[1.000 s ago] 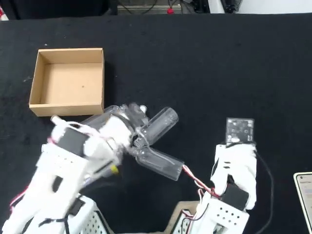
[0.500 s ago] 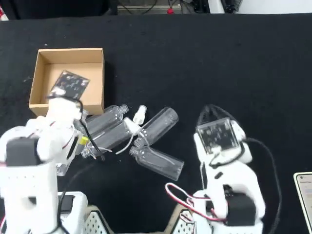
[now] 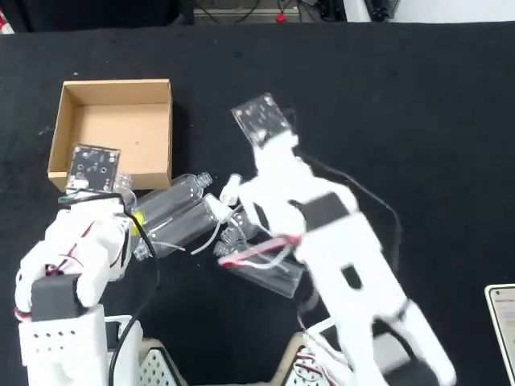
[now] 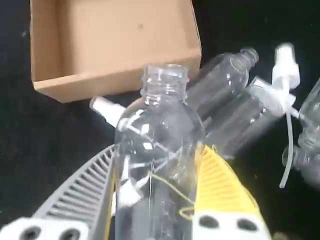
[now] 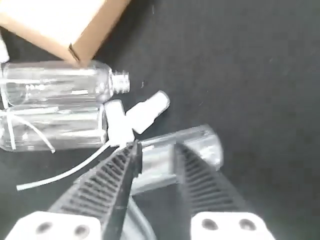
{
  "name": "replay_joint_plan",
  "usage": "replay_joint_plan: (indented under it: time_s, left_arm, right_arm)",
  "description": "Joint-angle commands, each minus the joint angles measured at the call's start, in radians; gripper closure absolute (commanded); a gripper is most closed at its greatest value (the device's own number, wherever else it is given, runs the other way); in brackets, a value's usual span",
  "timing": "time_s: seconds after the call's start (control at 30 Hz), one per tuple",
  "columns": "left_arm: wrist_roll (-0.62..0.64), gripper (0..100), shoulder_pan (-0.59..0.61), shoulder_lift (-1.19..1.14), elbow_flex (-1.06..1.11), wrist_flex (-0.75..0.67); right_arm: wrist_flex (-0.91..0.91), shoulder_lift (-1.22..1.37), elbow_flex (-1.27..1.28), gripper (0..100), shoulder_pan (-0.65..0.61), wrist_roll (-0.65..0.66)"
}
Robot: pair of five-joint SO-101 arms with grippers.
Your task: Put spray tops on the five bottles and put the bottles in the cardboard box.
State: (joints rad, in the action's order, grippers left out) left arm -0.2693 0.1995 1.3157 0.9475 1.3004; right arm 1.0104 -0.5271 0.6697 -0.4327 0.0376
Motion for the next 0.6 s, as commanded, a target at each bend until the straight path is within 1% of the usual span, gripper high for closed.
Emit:
replay_joint_plan:
  time_s: [0.0,0.1,0.17,0.3,0.43,0.5,0.57]
  left_arm:
    - [0.066,93,0.015,0.046,0.008,-0.028]
    - [0.107,93,0.008,0.063,0.019,-0.029]
    - [0.123,93,0.008,0.072,0.038,-0.041]
    - [0.115,93,0.007,0.089,0.068,-0.109]
    - [0.120,93,0.005,0.095,0.136,-0.245]
    - [0.123,93,0.005,0.095,0.177,-0.310]
    - [0.152,93,-0.015,0.095,0.211,-0.336]
  right_arm:
    - [-0.031,0.205,-0.160,85.4,-0.040,-0.167]
    - [-0.025,0.364,-0.292,85.7,-0.064,-0.367]
    - [-0.018,0.452,-0.366,85.8,-0.068,-0.462]
    - [0.034,0.607,-0.506,85.7,-0.068,-0.488]
    - [0.071,0.737,-0.618,85.7,-0.068,-0.496]
    - [0.091,0.794,-0.654,85.7,-0.068,-0.551]
    - [0.112,0.849,-0.688,85.7,-0.068,-0.605]
